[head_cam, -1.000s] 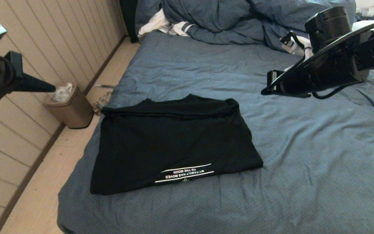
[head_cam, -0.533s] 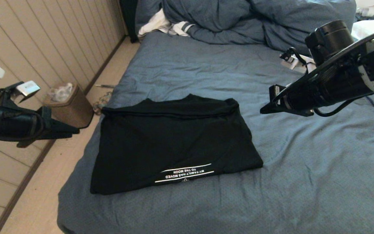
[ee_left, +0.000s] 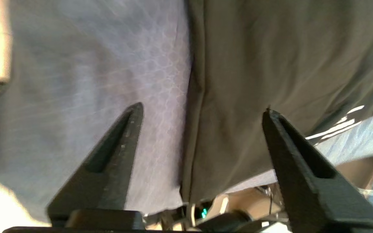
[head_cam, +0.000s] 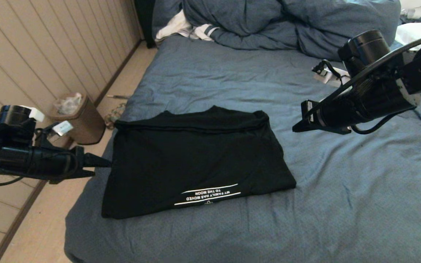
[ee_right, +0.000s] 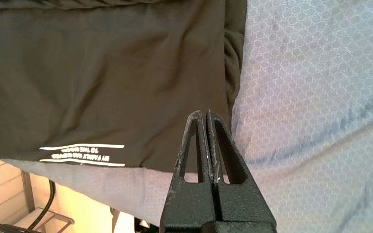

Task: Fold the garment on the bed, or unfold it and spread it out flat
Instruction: Fold the black T-shirt

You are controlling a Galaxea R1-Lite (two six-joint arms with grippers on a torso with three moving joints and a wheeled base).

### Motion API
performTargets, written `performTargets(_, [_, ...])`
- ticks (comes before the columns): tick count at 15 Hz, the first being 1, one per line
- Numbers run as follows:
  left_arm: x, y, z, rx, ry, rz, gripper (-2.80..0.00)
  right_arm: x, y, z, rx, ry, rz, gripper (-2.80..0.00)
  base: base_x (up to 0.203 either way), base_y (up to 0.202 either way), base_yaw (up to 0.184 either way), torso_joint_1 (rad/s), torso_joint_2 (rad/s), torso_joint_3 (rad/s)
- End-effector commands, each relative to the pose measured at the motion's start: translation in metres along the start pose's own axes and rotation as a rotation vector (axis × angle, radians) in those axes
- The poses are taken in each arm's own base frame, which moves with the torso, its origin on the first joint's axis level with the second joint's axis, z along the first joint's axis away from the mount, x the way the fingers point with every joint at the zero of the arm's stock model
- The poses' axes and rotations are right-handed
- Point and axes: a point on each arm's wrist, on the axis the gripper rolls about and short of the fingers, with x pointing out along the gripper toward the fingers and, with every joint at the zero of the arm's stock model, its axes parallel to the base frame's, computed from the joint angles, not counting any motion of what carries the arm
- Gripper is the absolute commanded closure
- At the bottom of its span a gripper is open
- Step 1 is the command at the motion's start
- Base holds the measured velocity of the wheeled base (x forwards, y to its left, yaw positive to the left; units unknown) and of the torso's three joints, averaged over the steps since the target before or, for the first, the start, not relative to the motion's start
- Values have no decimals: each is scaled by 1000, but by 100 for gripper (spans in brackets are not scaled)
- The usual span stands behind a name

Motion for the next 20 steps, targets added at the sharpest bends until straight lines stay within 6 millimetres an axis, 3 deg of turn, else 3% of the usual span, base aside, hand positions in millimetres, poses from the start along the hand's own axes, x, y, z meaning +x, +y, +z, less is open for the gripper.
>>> performTargets(1, [15, 8, -4, -26, 50, -5, -280, 8, -1, 0, 3, 18, -4, 0, 0, 0, 0, 0, 0, 0])
performTargets(5, [44, 8, -7, -27, 122, -25, -280, 22, -4, 0, 5, 43, -16, 0, 0, 0, 0, 0, 0, 0])
performTargets(6, [53, 5, -9, -19, 138, -35, 0, 28, -6, -1, 8, 56, -21, 0, 0, 0, 0, 0, 0, 0])
performTargets(14, [64, -4, -15, -8, 165, -52, 0, 40, -8, -2, 7, 71, -14, 0, 0, 0, 0, 0, 0, 0])
performTargets(20, [54, -18, -15, 1, 145, -67, 0, 55, -17, 0, 11, 88, -34, 0, 0, 0, 0, 0, 0, 0])
